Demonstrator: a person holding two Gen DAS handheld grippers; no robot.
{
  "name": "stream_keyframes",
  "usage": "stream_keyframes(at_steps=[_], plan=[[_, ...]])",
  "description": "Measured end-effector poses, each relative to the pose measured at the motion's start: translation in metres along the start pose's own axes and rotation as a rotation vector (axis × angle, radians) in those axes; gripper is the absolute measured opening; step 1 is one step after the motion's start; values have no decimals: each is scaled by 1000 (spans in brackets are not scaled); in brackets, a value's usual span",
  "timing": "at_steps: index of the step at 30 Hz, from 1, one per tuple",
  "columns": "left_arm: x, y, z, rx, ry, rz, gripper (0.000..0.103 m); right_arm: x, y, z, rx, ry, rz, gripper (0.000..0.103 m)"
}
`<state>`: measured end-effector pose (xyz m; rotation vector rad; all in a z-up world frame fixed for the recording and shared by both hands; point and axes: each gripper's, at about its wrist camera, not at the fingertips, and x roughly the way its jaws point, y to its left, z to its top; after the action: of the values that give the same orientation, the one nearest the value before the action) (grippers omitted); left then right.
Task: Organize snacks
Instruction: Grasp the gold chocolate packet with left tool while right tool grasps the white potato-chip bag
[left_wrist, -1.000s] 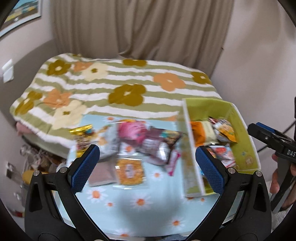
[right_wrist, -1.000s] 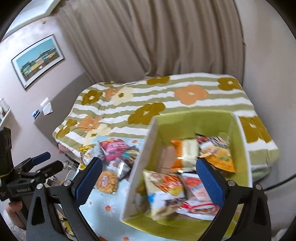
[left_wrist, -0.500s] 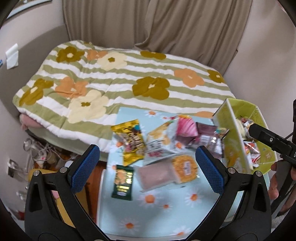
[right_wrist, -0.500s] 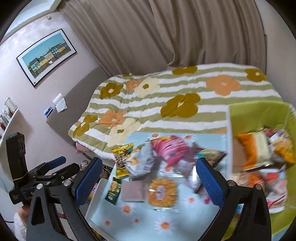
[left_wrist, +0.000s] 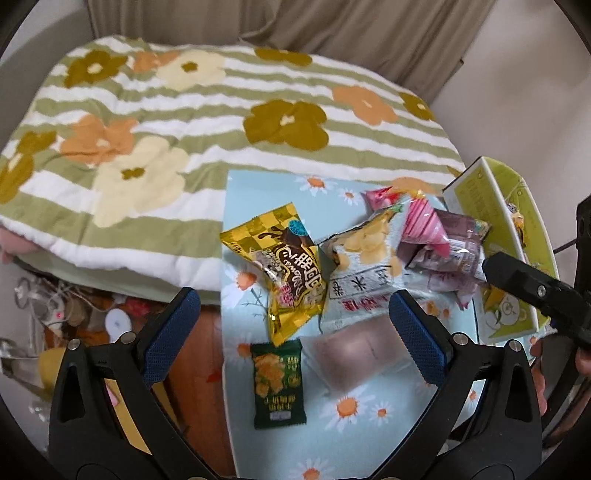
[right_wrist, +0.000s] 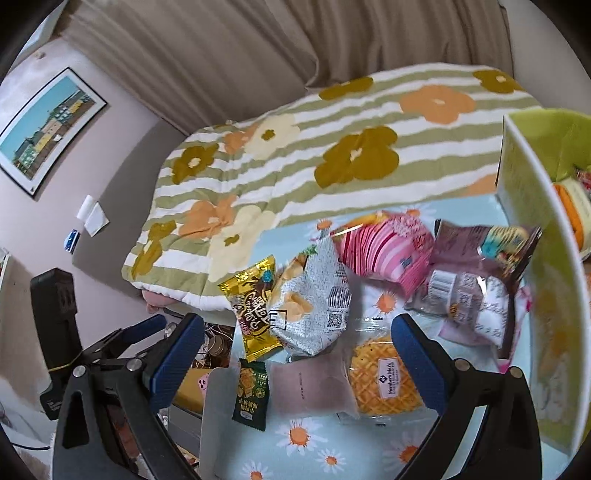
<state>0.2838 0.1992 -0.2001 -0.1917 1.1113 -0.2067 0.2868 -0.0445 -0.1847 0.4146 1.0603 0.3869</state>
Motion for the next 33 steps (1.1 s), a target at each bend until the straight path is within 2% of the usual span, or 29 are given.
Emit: stream_keyframes(at_steps=[7, 16, 23, 24, 26, 29, 33], plan=[[52, 7, 10, 1, 76, 4, 89, 35, -14, 6, 88, 46, 28, 101], [81, 15, 15, -5, 122, 11, 89, 72, -14, 14, 91, 93, 27, 101], [93, 11, 21, -3, 129, 21, 88, 82, -17, 17, 88, 124, 32, 101], [95, 10, 21, -4, 132, 20, 86, 84, -17, 17, 87, 129, 34, 101], [98, 11, 22, -3, 140, 22, 74, 88, -17, 16, 82, 143, 36, 101], [103, 8, 21, 3, 149, 26, 72, 93, -16, 14, 73, 159, 37, 101], [104, 4, 20, 20, 143, 22, 61, 96, -16, 13, 59, 170, 33, 101]])
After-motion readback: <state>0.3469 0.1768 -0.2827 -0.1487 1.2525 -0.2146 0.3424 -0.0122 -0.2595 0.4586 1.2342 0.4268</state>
